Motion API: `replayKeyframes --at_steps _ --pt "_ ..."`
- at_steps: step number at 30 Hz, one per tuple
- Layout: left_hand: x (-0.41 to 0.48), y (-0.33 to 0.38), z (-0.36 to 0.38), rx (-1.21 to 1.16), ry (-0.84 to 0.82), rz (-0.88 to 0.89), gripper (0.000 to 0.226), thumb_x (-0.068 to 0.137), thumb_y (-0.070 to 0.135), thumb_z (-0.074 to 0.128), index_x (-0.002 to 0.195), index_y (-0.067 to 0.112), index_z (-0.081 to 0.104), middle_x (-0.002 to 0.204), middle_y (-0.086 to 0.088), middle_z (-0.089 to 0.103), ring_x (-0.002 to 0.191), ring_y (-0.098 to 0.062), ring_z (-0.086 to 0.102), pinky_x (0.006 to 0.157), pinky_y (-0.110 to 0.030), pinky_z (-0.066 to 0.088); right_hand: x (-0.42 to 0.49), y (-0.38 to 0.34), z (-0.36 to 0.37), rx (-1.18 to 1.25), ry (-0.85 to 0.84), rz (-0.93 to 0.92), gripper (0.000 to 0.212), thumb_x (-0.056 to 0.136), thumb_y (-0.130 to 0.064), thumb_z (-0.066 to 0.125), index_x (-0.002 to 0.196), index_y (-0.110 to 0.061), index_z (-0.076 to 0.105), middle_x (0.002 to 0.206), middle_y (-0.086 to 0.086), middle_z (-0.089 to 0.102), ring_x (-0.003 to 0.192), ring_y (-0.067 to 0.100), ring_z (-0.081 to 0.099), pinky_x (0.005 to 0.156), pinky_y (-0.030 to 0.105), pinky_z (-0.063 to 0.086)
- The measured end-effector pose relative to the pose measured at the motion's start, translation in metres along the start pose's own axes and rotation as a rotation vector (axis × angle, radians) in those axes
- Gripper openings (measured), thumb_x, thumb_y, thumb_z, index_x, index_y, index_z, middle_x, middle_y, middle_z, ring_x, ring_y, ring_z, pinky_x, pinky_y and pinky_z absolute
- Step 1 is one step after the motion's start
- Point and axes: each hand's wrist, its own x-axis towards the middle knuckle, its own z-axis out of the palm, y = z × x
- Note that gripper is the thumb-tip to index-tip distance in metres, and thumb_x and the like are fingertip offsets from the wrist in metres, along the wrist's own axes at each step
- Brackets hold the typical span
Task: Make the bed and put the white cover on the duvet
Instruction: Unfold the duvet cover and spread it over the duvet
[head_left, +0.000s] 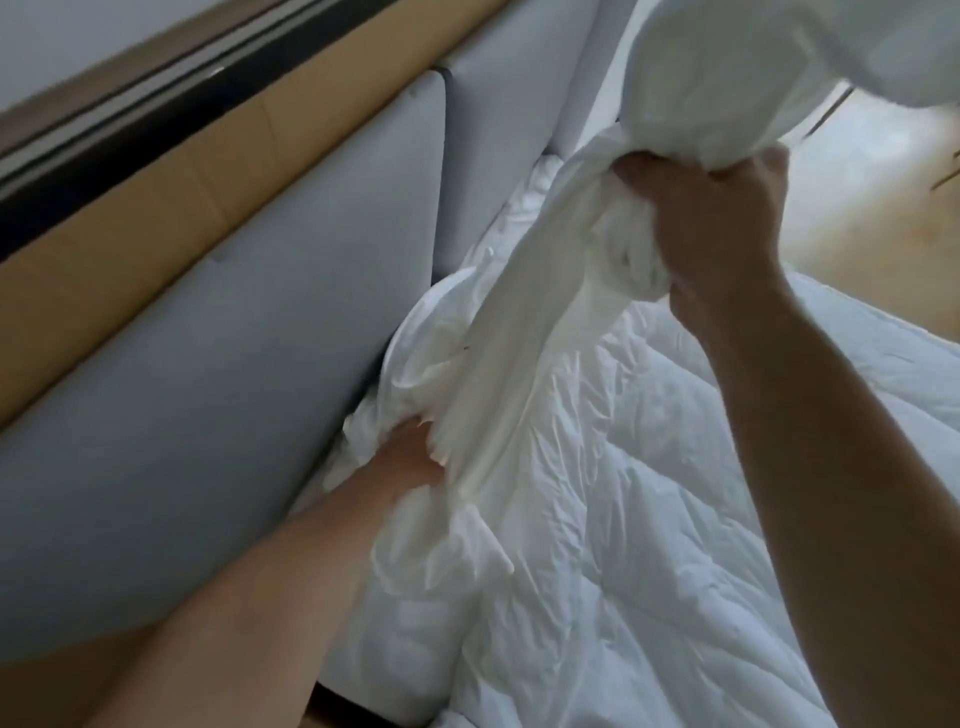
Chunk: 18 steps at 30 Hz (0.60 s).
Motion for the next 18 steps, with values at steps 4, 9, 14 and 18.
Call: replayKeyframes --at_steps 4,9,14,18 --pt "-0.019 -0.037 0.022 0.171 -0.013 -0.231 0.095 0.089 0.05 0.06 0.161 0.039 -0.001 0.154 -0.017 0.042 0.135 -0.031 0.05 0.105 -0.036 0.045 0.008 -0.009 -0.018 0.151 0.089 0.022 0.02 0.062 0.0 0.08 0.061 -0.016 0.069 0.064 -0.002 0.064 0.064 0.019 0.065 0.061 0.039 0.058" --pt "-0.056 -0.046 0.03 0.216 -0.15 -0.433 0.078 0.094 0.039 0.058 0.161 0.025 0.019 0.14 -0.01 0.057 0.114 -0.027 0.065 0.084 -0.031 0.057 0.031 -0.022 -0.015 0.103 0.053 -0.078 0.019 0.055 -0.018 0.084 0.067 -0.019 0.069 0.069 -0.003 0.066 0.068 0.019 0.065 0.066 0.045 0.061" --pt "-0.028 0.023 -0.051 0.144 0.28 -0.023 0.047 0.084 0.035 0.058 0.127 0.017 0.054 0.122 -0.016 0.067 0.111 -0.035 0.066 0.088 -0.041 0.055 -0.001 0.001 0.014 0.05 -0.089 0.005 0.022 0.062 -0.014 0.086 0.062 -0.022 0.066 0.062 -0.016 0.067 0.065 0.01 0.064 0.064 0.033 0.057" --pt "-0.02 0.052 -0.064 0.221 0.244 0.108 0.06 0.083 0.031 0.058 0.14 0.015 0.047 0.14 -0.014 0.054 0.129 -0.037 0.053 0.101 -0.043 0.046 0.01 -0.017 -0.007 0.302 -0.15 0.11 0.025 0.07 -0.007 0.082 0.093 -0.005 0.073 0.088 0.01 0.075 0.083 0.026 0.074 0.08 0.045 0.062"
